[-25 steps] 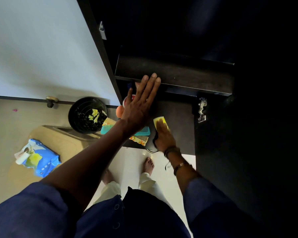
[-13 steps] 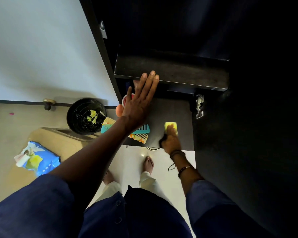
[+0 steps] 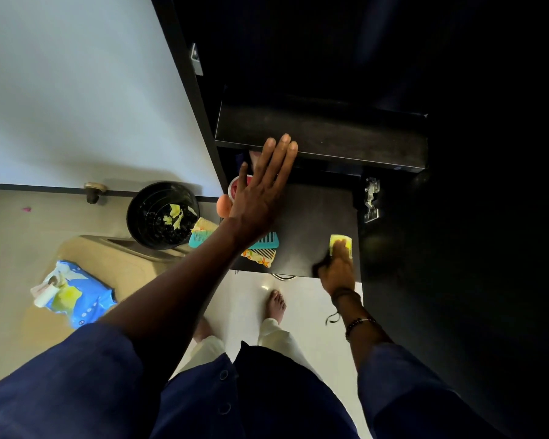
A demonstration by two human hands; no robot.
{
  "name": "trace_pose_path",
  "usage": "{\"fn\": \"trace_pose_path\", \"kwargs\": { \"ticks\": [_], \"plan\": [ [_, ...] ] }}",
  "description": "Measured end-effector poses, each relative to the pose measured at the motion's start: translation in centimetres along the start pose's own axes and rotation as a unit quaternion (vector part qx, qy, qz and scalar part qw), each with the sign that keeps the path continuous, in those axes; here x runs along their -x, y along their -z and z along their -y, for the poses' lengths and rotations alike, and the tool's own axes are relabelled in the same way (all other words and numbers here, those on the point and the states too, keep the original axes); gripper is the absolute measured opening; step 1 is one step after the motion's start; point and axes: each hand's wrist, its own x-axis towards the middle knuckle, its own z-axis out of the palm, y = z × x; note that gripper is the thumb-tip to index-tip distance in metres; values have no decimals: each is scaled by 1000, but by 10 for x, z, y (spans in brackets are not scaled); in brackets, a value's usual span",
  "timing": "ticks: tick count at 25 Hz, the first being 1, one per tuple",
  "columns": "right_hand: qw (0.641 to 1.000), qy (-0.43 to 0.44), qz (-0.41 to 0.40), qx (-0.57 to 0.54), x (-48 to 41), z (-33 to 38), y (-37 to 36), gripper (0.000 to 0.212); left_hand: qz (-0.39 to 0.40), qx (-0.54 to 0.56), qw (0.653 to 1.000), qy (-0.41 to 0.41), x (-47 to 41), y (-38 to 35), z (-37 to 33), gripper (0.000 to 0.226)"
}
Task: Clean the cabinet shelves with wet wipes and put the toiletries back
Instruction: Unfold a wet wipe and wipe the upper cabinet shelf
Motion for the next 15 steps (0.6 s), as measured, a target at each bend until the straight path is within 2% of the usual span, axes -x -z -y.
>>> {"fn": "trace_pose_path", "kwargs": {
  "ticks": [1, 3, 5, 6, 8, 10, 11, 13, 15],
  "plan": [
    [1000, 7, 11, -5, 3, 14, -10, 56, 1, 0, 1000, -1, 0, -1, 0, 113],
    [995, 85, 37, 21, 30, 27, -37, 54, 0, -9, 1000, -3, 0, -1, 1, 112],
    [981, 165, 60, 78, 60, 13, -54, 57, 1, -12, 1000, -3, -1, -2, 0, 110],
    [979, 177, 67, 77, 67, 0, -47, 56, 2, -10, 1000, -3, -1, -3, 0, 109],
    [988, 135, 29, 63, 65, -27, -23, 53, 2, -7, 1000, 1, -1, -3, -1, 110],
    [997, 55, -9, 52, 42, -39, 3, 53, 2, -11, 1000, 3, -1, -2, -1, 110],
    [996, 33, -14, 82, 21, -38, 11, 53, 3, -12, 1000, 5, -1, -2, -2, 109],
    [985, 19, 45, 167, -35, -25, 23, 63, 1, -13, 1000, 12, -2, -1, -3, 109],
    [974, 19, 87, 207, -94, -3, 24, 74, -1, -27, 1000, 14, -1, -2, -3, 112]
  ]
}}
